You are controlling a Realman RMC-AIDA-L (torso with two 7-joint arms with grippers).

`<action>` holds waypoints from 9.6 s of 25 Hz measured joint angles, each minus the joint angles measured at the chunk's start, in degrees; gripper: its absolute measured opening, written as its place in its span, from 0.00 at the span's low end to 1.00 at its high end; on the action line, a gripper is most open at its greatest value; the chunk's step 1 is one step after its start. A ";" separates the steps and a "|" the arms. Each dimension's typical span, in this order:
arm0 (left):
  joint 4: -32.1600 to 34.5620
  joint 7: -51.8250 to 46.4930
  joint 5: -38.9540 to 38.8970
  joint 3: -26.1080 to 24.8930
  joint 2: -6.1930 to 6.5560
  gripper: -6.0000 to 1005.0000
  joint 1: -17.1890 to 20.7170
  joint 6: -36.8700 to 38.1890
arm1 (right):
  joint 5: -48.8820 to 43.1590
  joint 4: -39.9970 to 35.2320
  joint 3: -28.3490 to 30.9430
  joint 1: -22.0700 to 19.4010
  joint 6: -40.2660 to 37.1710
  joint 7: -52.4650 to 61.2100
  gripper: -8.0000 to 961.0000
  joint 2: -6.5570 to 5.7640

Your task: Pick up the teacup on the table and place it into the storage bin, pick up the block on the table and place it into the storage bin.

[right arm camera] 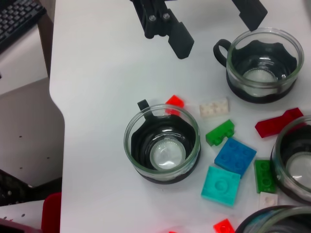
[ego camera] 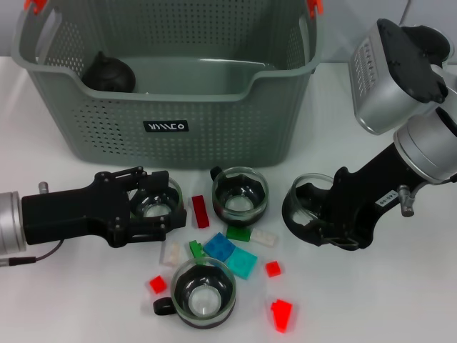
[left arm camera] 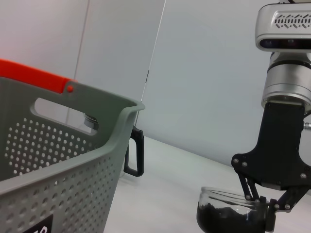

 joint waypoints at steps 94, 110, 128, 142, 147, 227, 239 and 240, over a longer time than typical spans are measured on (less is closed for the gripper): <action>-2.50 -1.33 -1.31 -0.62 -0.09 0.82 -0.96 -1.38 | 20.54 47.88 13.34 23.20 66.02 -32.70 0.07 0.60; -2.55 -1.32 -1.28 -0.62 0.09 0.82 -1.02 -1.36 | 20.32 47.17 10.81 23.02 66.08 -30.65 0.24 0.62; -2.00 -1.31 -1.30 -0.62 0.43 0.82 -1.34 -1.10 | 27.44 22.02 8.85 12.36 57.31 -24.60 0.65 0.39; -1.35 -1.10 -0.60 -0.37 0.67 0.82 -1.60 -0.98 | 38.10 -3.15 9.02 -8.95 25.01 -20.57 0.64 -0.13; -1.09 -1.09 0.93 0.01 1.00 0.82 -1.63 -0.42 | 30.86 -8.30 9.61 -11.34 11.29 -16.35 0.64 -0.97; -1.67 -0.84 1.69 -0.45 0.61 0.82 -0.49 -1.65 | 11.75 33.57 -23.18 14.85 41.80 -7.75 0.41 1.28; -1.28 -0.84 1.69 -0.53 0.61 0.82 0.09 -1.10 | 13.04 26.31 -22.62 10.96 36.85 -5.96 0.08 0.76; -1.22 -0.86 1.68 -0.54 0.61 0.82 0.23 -1.02 | 13.03 24.61 -22.62 10.07 35.97 -5.46 0.07 0.73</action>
